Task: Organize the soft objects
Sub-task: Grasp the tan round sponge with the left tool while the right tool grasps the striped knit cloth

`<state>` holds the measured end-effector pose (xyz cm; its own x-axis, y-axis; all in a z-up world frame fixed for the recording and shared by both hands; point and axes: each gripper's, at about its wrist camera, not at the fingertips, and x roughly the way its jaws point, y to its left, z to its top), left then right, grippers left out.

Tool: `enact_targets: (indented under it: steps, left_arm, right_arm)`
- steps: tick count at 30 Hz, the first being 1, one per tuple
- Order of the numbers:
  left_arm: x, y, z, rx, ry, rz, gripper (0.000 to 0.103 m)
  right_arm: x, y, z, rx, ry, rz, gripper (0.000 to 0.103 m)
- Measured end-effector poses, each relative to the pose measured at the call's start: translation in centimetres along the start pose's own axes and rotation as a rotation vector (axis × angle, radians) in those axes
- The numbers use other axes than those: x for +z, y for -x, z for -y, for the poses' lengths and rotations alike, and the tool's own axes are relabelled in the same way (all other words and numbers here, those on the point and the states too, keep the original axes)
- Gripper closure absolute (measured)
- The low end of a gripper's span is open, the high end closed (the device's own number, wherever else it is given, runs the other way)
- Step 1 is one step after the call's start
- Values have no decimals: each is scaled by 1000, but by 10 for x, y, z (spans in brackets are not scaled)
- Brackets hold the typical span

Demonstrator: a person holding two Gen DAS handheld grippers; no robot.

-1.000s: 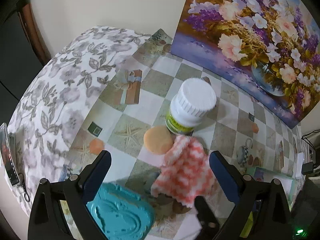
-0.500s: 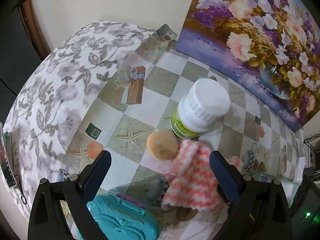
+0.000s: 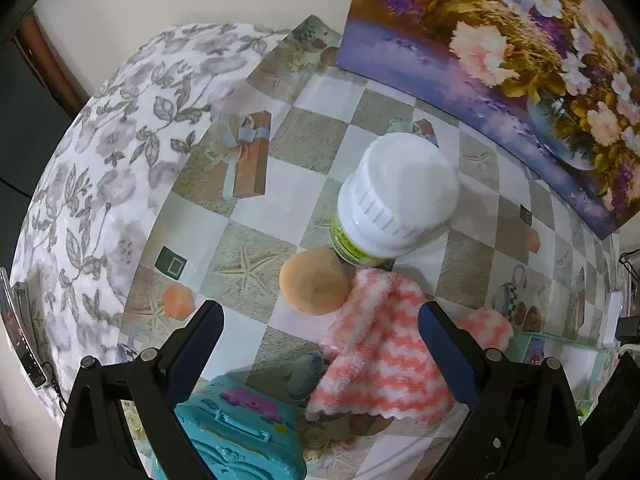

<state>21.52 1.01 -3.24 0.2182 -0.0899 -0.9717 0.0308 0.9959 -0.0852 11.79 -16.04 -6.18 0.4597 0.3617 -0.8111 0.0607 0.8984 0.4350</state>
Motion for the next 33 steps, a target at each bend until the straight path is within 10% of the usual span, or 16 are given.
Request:
enact_targets:
  steps: [18, 24, 33]
  left_arm:
    - [22, -55, 13, 170, -54, -162, 27]
    - [22, -67, 21, 172, -78, -186, 53]
    - [15, -53, 21, 125, -59, -138, 60]
  right_arm:
    - [16, 29, 28, -118, -21, 55, 96]
    - [15, 25, 31, -120, -26, 41, 96]
    - [13, 20, 26, -113, -8, 16, 96]
